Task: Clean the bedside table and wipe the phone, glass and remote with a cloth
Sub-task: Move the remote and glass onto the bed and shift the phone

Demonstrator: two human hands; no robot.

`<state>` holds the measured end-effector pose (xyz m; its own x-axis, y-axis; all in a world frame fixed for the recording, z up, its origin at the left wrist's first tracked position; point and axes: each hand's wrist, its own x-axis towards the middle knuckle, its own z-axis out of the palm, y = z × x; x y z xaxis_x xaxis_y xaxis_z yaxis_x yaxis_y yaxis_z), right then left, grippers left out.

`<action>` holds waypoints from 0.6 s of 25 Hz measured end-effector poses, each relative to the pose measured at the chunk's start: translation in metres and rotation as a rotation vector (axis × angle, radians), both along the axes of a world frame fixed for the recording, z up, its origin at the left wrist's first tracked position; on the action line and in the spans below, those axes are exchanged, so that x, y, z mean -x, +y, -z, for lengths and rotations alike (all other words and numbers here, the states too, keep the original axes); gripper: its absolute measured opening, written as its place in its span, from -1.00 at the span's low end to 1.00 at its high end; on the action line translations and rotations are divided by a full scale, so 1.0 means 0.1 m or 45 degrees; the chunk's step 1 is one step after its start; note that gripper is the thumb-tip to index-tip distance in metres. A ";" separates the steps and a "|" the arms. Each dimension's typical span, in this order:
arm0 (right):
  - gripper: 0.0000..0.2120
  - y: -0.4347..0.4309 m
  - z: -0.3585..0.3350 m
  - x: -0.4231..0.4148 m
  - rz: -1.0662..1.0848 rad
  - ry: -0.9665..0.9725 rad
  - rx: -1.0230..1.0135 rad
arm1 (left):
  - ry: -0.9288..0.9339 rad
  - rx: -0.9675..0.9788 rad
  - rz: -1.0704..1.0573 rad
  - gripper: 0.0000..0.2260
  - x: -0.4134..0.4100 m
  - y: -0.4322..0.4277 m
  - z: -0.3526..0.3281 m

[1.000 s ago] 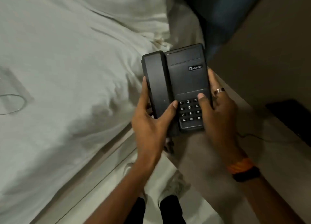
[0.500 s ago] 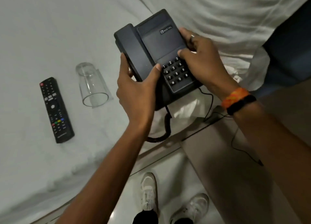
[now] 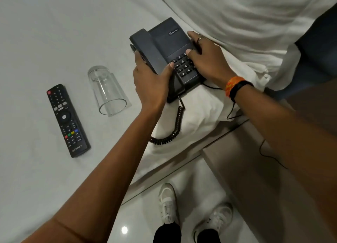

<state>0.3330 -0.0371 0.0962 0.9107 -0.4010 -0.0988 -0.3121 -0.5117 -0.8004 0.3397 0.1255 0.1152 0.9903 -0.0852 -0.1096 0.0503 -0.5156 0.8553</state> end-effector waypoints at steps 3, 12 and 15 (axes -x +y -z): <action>-0.52 0.15 0.04 0.56 0.120 -0.180 0.308 | -0.343 -0.294 0.180 -0.26 0.34 -0.03 0.00; -0.38 0.11 0.81 3.31 0.688 0.329 0.873 | -0.784 -0.615 1.401 -0.38 2.02 -0.63 0.91; -0.33 0.22 1.09 4.17 0.861 0.606 0.788 | -0.819 -0.759 1.704 -0.30 2.56 -0.74 1.33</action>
